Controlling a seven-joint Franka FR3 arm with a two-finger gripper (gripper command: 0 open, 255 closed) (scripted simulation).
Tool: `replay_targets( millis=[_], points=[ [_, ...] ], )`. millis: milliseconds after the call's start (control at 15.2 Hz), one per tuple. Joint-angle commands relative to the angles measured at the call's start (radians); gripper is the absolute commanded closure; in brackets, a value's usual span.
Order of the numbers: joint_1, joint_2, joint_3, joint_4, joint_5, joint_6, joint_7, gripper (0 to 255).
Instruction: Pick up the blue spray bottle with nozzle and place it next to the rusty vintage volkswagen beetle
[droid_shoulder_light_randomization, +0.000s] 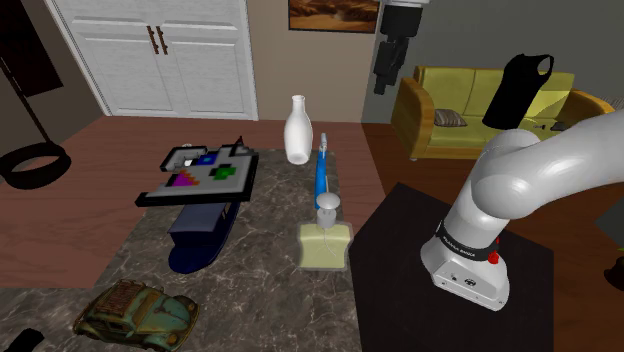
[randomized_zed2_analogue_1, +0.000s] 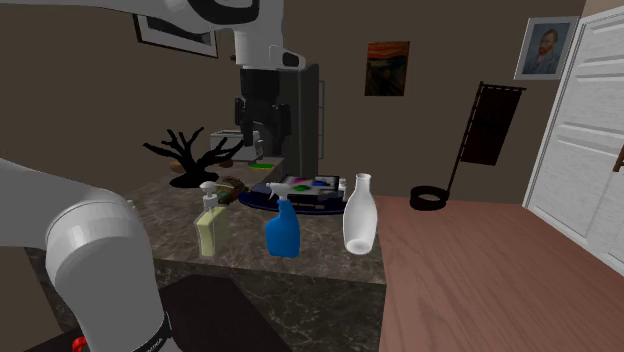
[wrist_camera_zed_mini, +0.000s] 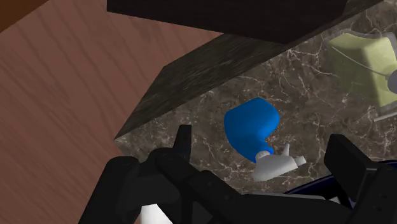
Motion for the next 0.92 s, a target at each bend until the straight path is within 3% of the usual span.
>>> replay_targets(
  millis=[0, 462, 858],
  points=[
    [0.0, 0.0, 0.0, 0.0, 0.0, 0.0, 0.0, 0],
    [-0.057, -0.169, 0.248, -0.304, 0.093, 0.29, 0.408, 0],
    [-0.106, -0.138, 0.539, -0.439, 0.187, 0.559, 0.794, 0]
  ],
)
